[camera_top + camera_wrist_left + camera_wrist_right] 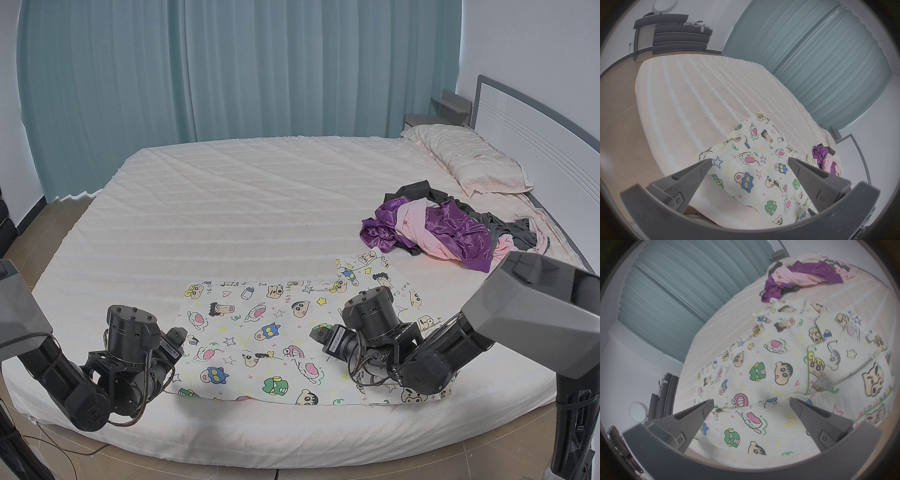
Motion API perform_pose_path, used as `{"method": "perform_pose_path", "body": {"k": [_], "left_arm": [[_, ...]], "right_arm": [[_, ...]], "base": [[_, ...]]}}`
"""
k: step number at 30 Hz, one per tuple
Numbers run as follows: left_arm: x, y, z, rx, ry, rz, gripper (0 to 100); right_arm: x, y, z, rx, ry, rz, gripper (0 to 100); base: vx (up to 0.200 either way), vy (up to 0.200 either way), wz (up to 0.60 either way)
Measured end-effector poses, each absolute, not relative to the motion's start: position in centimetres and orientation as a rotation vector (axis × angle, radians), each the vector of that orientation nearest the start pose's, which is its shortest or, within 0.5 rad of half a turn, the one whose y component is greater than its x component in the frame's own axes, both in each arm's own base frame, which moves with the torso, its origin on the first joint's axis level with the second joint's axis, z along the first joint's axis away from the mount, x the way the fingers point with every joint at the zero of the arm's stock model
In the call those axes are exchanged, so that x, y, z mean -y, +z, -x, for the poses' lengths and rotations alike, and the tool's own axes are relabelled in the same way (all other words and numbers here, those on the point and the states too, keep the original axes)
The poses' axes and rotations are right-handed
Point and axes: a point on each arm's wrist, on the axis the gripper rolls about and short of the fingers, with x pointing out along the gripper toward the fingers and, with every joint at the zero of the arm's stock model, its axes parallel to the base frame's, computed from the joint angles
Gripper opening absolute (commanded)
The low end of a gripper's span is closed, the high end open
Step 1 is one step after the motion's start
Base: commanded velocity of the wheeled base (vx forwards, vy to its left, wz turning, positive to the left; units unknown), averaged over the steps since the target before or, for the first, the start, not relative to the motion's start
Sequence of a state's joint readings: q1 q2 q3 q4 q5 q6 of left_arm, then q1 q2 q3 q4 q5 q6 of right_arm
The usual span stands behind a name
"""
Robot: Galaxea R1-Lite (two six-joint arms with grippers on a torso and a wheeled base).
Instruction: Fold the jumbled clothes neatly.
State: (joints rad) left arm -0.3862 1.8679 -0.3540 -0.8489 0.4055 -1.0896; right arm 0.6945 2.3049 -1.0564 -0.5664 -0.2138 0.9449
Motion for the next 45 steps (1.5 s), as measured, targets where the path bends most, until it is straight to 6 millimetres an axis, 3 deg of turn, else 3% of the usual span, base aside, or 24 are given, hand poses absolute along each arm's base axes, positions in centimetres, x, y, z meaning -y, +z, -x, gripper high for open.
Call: {"method": "perform_pose_path", "body": {"k": [6, 17, 25, 34, 45], "left_arm": [[8.8, 5.6, -23.5, -0.532, 0.324, 0.759, 100], [8.7, 5.9, -23.2, -0.529, 0.31, 0.734, 100], [8.5, 6.5, -23.5, -0.492, 0.304, 0.761, 100], [8.2, 7.0, -23.4, -0.466, 0.291, 0.785, 100], [8.3, 4.7, -23.9, -0.523, 0.349, 0.727, 100]], "right_arm": [[-23.0, 3.4, -30.3, -0.747, 0.093, -0.546, 100], [-16.0, 3.4, -25.6, -0.77, -0.091, -0.478, 100], [-12.3, 4.0, -23.0, -0.731, -0.157, -0.509, 100], [-10.6, 4.4, -22.2, -0.675, -0.172, -0.544, 100], [-9.9, 4.2, -21.7, -0.657, -0.172, -0.562, 100]], "base": [[0.0, 0.0, 0.0], [0.0, 0.0, 0.0], [0.0, 0.0, 0.0], [0.178, 0.0, 0.0], [0.073, 0.0, 0.0]]}}
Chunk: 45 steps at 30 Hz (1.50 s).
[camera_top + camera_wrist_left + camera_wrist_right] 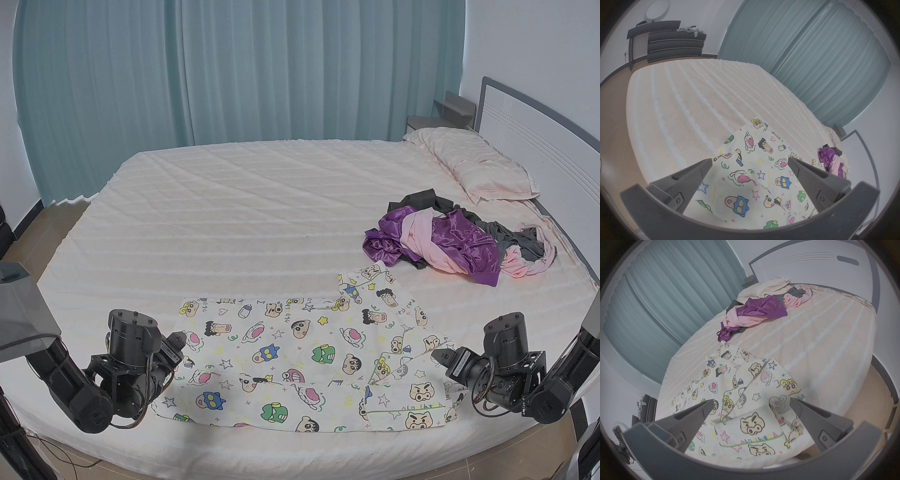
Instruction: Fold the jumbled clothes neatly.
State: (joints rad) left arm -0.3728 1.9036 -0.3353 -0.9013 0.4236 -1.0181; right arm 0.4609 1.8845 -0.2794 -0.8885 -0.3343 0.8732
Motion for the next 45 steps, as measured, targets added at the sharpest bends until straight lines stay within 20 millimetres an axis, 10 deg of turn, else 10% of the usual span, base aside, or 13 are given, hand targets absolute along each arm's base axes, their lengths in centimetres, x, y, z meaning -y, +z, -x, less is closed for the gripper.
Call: {"method": "perform_pose_path", "body": {"k": [16, 45], "left_arm": [[5.0, 4.1, -21.4, -0.721, 0.033, 0.213, 100], [2.3, 0.0, -22.3, -0.906, -0.086, 0.164, 100]], "right_arm": [[-9.4, 3.6, -20.3, -0.714, -0.13, -0.539, 100], [-9.2, 2.8, -18.9, -0.75, -0.085, -0.49, 100]], "base": [[0.0, 0.0, 0.0], [0.0, 0.0, 0.0]]}}
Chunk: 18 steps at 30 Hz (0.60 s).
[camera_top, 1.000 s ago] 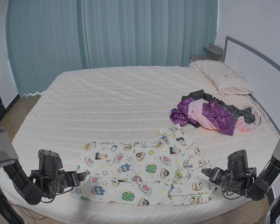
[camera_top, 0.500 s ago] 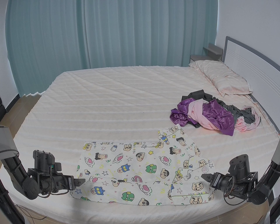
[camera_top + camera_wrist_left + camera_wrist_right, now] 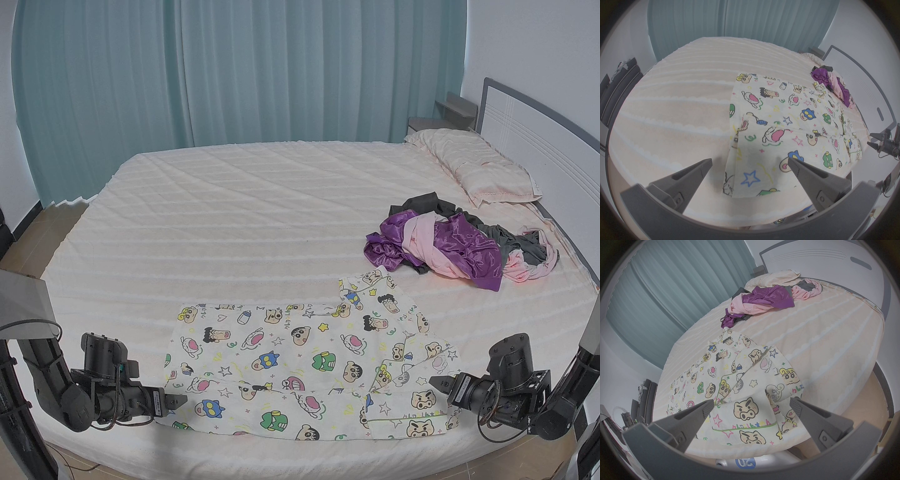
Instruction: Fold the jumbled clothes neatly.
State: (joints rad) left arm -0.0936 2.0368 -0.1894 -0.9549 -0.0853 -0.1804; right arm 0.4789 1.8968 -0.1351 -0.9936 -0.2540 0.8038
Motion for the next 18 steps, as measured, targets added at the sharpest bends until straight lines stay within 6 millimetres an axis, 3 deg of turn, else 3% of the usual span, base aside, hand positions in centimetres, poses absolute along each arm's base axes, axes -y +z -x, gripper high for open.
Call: {"method": "perform_pose_path", "body": {"k": [6, 17, 18], "left_arm": [[2.5, -0.6, -21.6, -0.947, -0.103, 0.166, 100], [2.6, -1.4, -22.6, -0.889, -0.101, 0.158, 100], [2.6, -1.6, -22.7, -0.883, -0.098, 0.157, 0]], "right_arm": [[-9.3, 2.5, -18.9, -0.76, -0.083, -0.483, 100], [-9.3, 2.4, -18.9, -0.763, -0.086, -0.48, 100], [-9.3, 2.4, -18.9, -0.763, -0.086, -0.48, 100]], "base": [[0.0, 0.0, 0.0], [0.0, 0.0, 0.0], [0.0, 0.0, 0.0]]}}
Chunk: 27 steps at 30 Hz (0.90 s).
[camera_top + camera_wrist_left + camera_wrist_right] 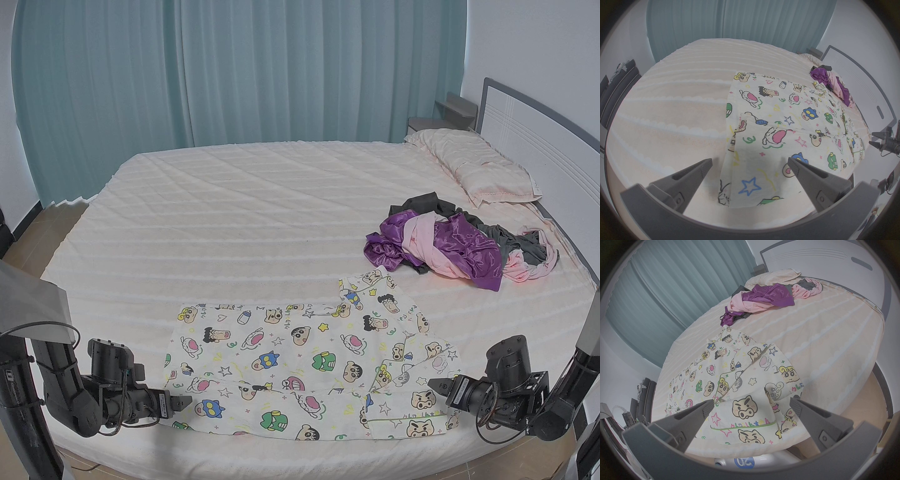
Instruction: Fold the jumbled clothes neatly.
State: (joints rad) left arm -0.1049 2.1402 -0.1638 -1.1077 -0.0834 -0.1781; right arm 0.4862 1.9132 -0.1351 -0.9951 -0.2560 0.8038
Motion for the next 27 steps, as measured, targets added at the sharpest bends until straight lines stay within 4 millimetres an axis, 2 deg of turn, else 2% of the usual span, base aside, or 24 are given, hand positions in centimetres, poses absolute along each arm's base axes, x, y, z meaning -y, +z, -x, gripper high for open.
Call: {"method": "perform_pose_path", "body": {"k": [9, 27], "left_arm": [[2.4, -2.9, -22.6, -0.922, -0.055, 0.15, 0], [2.0, -2.4, -20.0, -0.973, 0.001, 0.135, 0]], "right_arm": [[-9.3, 2.4, -18.9, -0.765, -0.087, -0.479, 100], [-9.4, 2.3, -18.9, -0.769, -0.088, -0.476, 100]], "base": [[0.0, 0.0, 0.0], [0.0, 0.0, 0.0]]}}
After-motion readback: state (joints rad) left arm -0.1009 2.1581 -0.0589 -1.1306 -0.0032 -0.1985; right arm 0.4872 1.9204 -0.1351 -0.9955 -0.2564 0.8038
